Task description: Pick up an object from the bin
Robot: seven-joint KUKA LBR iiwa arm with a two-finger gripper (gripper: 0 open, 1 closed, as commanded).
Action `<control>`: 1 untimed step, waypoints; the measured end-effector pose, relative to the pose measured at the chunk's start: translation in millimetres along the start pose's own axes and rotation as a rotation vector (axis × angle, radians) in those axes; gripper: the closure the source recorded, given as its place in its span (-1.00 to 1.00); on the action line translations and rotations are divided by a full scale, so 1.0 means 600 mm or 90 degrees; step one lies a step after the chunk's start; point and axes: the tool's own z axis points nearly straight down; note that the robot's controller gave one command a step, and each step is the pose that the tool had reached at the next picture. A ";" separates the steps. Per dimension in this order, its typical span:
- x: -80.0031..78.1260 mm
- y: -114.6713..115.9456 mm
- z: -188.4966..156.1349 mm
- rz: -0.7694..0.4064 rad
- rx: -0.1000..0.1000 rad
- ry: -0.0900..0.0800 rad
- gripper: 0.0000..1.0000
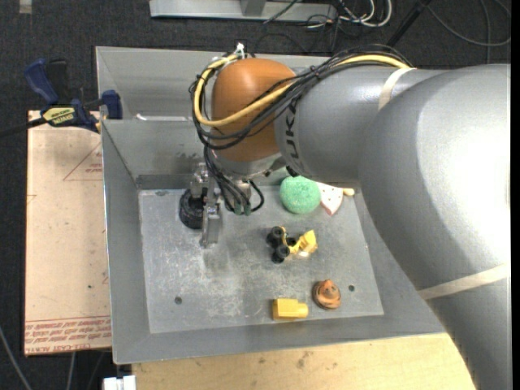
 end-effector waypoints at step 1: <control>0.004 -0.030 0.019 0.051 -0.002 -0.006 1.00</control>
Offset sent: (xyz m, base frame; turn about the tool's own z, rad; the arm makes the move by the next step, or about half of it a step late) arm 0.0000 0.0000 0.0000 0.0000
